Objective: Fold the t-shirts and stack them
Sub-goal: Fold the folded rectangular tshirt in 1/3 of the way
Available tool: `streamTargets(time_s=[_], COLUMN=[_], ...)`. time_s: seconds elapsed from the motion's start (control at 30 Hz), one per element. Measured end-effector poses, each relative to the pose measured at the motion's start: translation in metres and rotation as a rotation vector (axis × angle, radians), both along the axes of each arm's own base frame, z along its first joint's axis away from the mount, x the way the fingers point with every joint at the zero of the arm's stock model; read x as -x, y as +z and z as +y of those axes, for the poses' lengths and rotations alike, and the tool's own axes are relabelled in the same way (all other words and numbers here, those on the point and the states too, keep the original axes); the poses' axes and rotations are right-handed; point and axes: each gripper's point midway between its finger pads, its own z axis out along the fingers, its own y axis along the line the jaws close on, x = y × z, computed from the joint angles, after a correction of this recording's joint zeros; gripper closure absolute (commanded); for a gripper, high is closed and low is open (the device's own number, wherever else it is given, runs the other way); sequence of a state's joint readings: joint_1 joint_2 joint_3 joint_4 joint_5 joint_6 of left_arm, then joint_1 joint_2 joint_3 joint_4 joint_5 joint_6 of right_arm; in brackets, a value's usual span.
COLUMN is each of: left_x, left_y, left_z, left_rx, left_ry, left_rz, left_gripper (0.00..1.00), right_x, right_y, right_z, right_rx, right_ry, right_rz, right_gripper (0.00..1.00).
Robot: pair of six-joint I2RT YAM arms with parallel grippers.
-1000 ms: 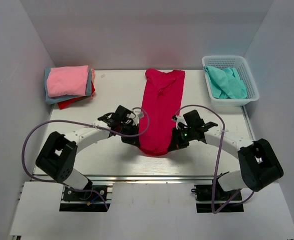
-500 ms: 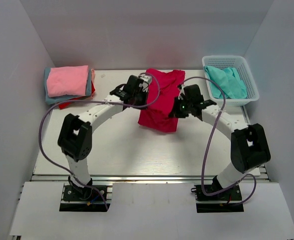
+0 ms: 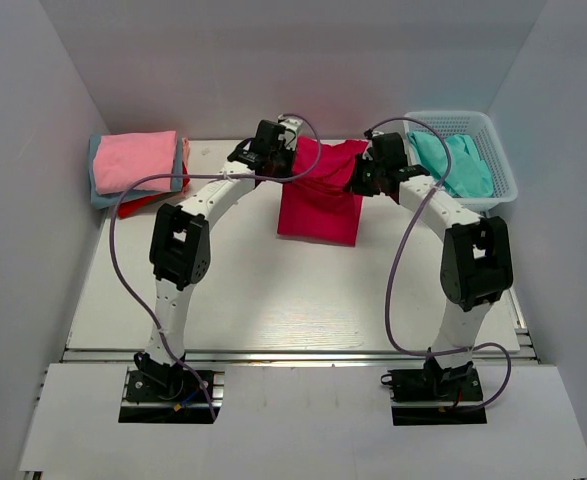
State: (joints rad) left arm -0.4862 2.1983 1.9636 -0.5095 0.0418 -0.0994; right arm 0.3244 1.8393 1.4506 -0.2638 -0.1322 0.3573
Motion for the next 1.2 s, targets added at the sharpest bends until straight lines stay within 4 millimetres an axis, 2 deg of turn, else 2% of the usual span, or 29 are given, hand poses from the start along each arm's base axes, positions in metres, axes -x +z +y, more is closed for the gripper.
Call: streamTargets(time_s=[0.1,0.2,0.47,0.7,0.87,0.9,0.93,0.97,1.0,1.13,1.2], left_x=[-0.01,-0.021,-0.029,-0.041,-0.057,-0.06,-0.062,-0.065,-0.067,-0.074,-0.079], left_y=[-0.001,-0.003,-0.027,-0.038,-0.042,-0.044,-0.048,-0.051,-0.055,-0.063,-0.06], left_z=[0.001,-0.009,-0.022,-0.019,-0.015,-0.014,-0.013,-0.012,-0.01,-0.01,-0.007], left_rx=[0.014,0.044,0.072,0.096,0.135,0.143,0.146,0.151,0.155,0.186,0.193], left_ry=[-0.022,-0.056,-0.109,-0.096,-0.064,-0.054,-0.05,-0.046,-0.044,-0.035,-0.027], left_rz=[-0.021,-0.047,-0.044,-0.053,-0.074,-0.076,-0.075,-0.076,-0.075,-0.075,-0.095], left_gripper=[0.88,0.87,0.84,0.83,0.83,0.75,0.61,0.4,0.02,0.0,0.0], right_x=[-0.012,-0.021,-0.032,-0.043,-0.062,-0.067,-0.072,-0.076,-0.081,-0.09,-0.093], right_y=[-0.006,-0.009,-0.017,-0.025,-0.044,-0.049,-0.054,-0.059,-0.063,-0.074,-0.072], right_z=[-0.003,-0.006,-0.019,-0.023,-0.022,-0.022,-0.023,-0.023,-0.024,-0.031,-0.033], right_rx=[0.002,-0.002,-0.019,-0.038,-0.049,-0.05,-0.051,-0.052,-0.052,-0.066,-0.07], right_ry=[-0.012,-0.022,-0.048,-0.067,-0.062,-0.061,-0.063,-0.067,-0.072,-0.103,-0.114], right_rz=[0.008,0.012,0.035,0.057,0.08,0.083,0.088,0.093,0.096,0.113,0.116], right_gripper=[1.0,1.0,1.0,1.0,1.0,1.0,1.0,1.0,0.9,0.6,0.1])
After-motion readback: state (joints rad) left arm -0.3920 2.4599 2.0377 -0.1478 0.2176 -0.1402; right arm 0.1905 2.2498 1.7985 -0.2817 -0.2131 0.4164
